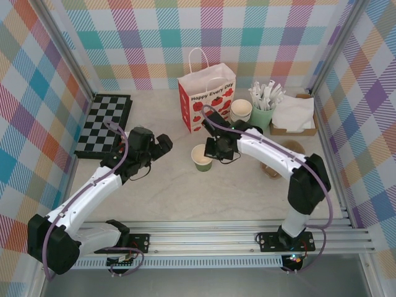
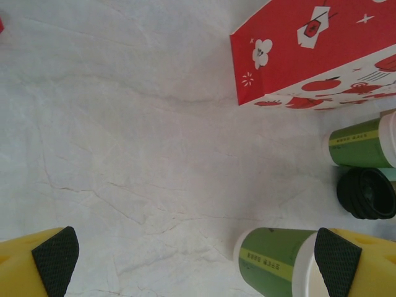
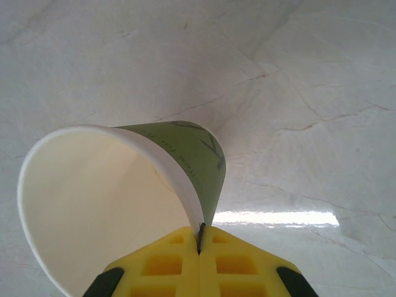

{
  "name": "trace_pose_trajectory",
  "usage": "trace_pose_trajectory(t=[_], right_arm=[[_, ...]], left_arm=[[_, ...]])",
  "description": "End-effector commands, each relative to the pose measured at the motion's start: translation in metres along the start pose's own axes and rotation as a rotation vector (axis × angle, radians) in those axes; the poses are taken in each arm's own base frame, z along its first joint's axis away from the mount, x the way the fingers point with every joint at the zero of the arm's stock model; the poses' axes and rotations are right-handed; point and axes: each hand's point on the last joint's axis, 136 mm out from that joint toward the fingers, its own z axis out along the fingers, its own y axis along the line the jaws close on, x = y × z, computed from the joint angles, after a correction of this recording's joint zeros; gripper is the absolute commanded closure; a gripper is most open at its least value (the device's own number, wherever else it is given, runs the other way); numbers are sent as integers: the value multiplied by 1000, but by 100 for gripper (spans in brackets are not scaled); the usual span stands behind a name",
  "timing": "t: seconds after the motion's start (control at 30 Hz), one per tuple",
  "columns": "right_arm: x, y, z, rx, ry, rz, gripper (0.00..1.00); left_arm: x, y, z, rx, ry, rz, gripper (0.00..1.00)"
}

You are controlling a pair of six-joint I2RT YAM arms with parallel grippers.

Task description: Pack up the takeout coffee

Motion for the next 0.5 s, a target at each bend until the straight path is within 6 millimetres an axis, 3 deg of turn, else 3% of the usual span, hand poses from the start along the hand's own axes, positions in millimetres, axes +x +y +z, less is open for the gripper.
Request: trace_pose_trajectory(t=[0.0,0.23,0.47], right_arm=[[-4,17,-2,-42,21,-54,100],[-2,13,12,4,50,-52,100],[-4,8,12,24,41,-62,100]], left_arm=[[-6,5,-4,-20,-18,-33,0],[0,6,3,-29,9,-42,0],[3,4,9,-26,24,-45,0]])
